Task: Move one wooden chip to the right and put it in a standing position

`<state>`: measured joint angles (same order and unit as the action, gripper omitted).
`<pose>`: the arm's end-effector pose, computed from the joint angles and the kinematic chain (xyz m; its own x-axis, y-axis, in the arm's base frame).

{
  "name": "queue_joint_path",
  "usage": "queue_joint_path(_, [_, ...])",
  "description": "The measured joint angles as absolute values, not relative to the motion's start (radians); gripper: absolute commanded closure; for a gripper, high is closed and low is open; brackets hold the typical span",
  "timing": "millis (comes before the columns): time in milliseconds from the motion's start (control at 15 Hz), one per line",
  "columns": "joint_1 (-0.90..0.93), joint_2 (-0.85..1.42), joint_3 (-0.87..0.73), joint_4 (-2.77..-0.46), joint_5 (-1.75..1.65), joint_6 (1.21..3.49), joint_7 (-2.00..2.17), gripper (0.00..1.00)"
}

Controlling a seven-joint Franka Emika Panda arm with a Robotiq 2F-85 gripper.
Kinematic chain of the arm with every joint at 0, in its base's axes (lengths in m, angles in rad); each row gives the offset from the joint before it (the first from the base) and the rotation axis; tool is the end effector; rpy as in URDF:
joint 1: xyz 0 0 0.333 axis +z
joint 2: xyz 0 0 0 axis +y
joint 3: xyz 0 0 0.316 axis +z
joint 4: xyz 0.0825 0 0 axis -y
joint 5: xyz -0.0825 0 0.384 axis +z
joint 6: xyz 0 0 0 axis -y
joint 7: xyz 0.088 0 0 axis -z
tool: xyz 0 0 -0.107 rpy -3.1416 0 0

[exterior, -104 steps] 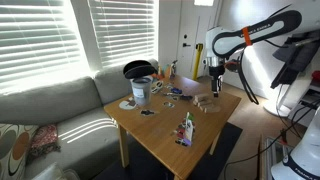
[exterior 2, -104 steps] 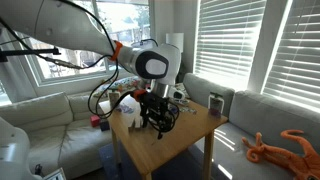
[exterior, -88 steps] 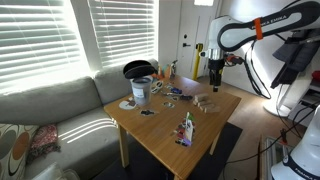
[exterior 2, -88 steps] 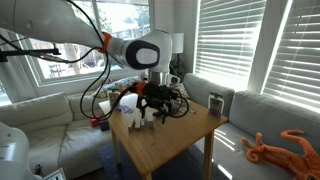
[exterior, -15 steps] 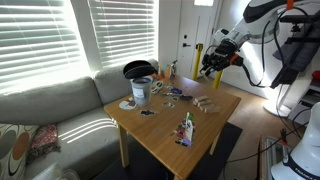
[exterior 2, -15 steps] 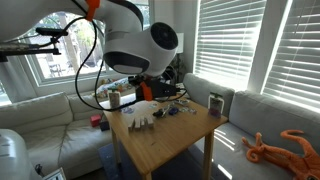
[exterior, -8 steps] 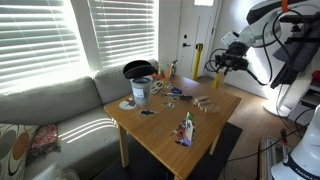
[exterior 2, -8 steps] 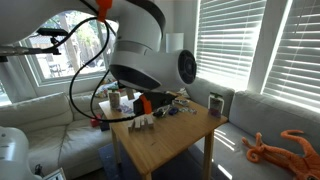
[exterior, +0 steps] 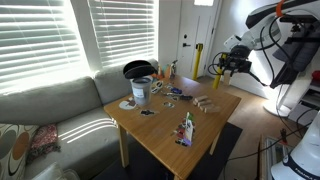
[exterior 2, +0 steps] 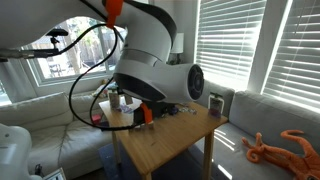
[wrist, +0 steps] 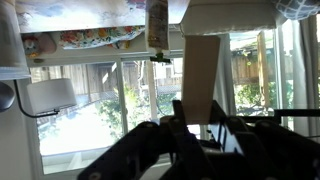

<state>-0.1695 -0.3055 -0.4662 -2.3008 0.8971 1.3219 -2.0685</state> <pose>0.3664 -0.1634 0.4806 0.1260 0.3180 0.9397 0.9895 -0.1079 -0.0961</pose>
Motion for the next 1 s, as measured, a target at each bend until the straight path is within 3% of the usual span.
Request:
queue_joint_path(600, [-0.207,-0.267,-0.381,-2.354,1.006,1.459,-2.2,0.93])
queue_joint_path(1000, [-0.271,-0.182,-0.41,-2.354,1.034,1.371,-2.315,0.93])
